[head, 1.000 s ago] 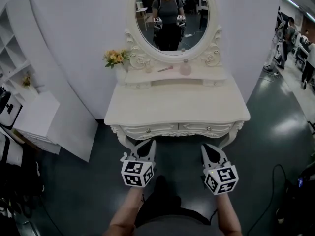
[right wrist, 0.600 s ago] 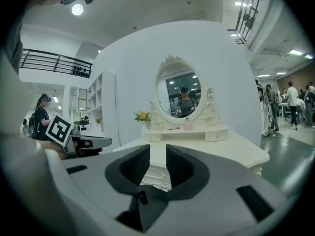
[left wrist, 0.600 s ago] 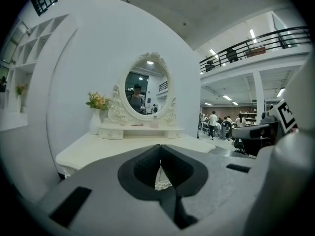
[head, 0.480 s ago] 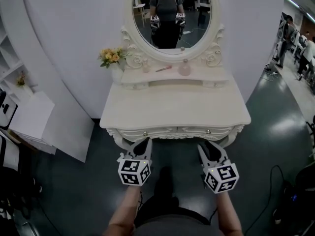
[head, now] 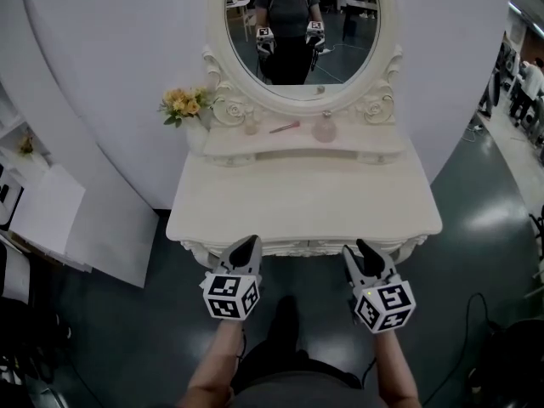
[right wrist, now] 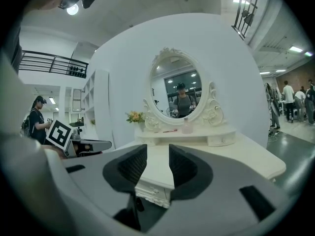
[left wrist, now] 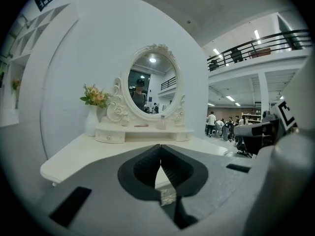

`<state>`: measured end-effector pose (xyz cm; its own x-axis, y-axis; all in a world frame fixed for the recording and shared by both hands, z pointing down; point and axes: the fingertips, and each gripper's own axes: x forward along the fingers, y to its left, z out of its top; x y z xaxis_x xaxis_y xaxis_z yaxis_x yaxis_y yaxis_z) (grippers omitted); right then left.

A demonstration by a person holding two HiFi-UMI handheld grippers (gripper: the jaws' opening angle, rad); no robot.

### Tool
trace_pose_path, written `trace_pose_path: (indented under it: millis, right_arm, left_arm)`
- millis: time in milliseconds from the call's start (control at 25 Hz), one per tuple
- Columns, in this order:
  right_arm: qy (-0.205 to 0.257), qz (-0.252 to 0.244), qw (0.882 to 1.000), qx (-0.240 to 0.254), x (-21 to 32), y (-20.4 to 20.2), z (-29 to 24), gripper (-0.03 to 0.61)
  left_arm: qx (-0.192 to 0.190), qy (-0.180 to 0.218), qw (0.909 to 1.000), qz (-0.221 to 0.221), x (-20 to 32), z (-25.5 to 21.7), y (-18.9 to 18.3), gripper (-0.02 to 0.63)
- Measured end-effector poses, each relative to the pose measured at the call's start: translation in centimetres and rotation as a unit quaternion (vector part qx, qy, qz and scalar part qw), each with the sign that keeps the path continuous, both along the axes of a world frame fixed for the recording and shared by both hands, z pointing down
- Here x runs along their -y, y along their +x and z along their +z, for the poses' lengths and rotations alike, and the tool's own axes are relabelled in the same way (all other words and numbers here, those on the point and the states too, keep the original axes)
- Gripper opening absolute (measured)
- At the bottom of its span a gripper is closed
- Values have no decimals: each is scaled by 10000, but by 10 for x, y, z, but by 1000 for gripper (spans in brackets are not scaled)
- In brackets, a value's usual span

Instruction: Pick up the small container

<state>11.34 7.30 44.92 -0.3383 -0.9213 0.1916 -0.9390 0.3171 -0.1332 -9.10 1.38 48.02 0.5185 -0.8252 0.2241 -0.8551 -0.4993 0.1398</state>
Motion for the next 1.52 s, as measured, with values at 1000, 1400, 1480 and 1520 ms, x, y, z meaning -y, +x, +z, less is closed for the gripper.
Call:
trace_pose_path:
  millis: [1000,1400,1480,1520]
  right_arm:
    - [-151,302,9993,-171,180,-26,4,141]
    - [-87,358,9990,-240,218,-15,1,147]
    - [-83,371,9990,-254,226,-10,0,152]
    - [-78,376,9989,-251,231,-8,-1,155]
  left_arm:
    - [-7,-57,9999,162,179,3,-23,6]
    - [-40,-27,9999,165,210,2,-19,6]
    - [-29,-32,9999,160,215,2,-17,6]
    - [-23,-37,9999,156,218,2,-16,6]
